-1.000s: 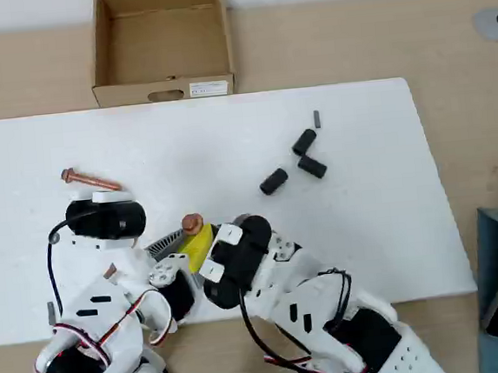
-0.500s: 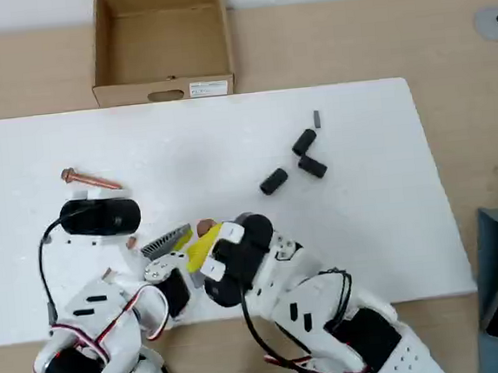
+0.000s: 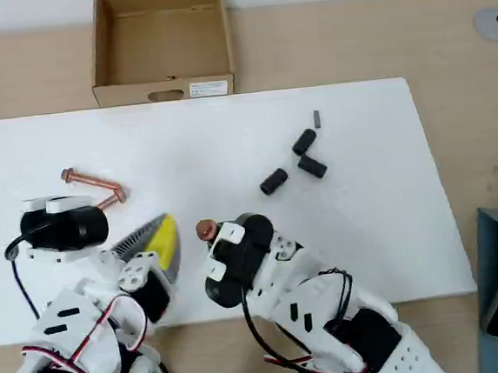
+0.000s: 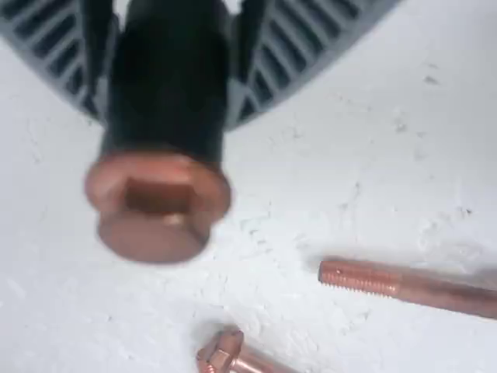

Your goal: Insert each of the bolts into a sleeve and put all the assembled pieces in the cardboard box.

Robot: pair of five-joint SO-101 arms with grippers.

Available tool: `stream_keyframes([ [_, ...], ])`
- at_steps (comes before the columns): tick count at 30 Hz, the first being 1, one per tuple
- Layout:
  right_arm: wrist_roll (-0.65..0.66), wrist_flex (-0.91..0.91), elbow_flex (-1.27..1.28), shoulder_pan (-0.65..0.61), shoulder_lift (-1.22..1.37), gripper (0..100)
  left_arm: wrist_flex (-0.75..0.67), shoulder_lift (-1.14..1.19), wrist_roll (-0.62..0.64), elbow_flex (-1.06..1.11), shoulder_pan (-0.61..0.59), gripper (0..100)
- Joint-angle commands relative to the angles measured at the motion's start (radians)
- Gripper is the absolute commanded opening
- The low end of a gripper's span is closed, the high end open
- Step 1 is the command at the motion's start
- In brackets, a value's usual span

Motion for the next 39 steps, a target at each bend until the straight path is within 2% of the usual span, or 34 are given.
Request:
stream_keyframes([
  [1,0.003,-0.023,-0.007,0.028,-0.163,0.9,0.002,-0.002,-0.11,-0.032,-0.135,0],
  [7,-0.025,-0.011,-0.033,0.228,-0.105,0.9,-0.003,-0.002,-0.321,0.161,-0.427,0],
  [12,-0.058,-0.017,-0.131,0.334,0.03,0.9,-0.003,-0.002,-0.362,0.295,-0.543,0],
  [17,-0.124,-0.061,-0.331,0.361,0.308,0.9,-0.005,-0.002,-0.359,0.368,-0.56,0],
  [30,-0.118,-0.152,-1.095,0.464,1.228,0.9,-0.005,-0.002,-0.358,0.5,-0.562,0],
  [39,-0.117,-0.152,-1.647,0.469,1.755,0.9,-0.006,-0.002,-0.361,0.535,-0.562,0],
])
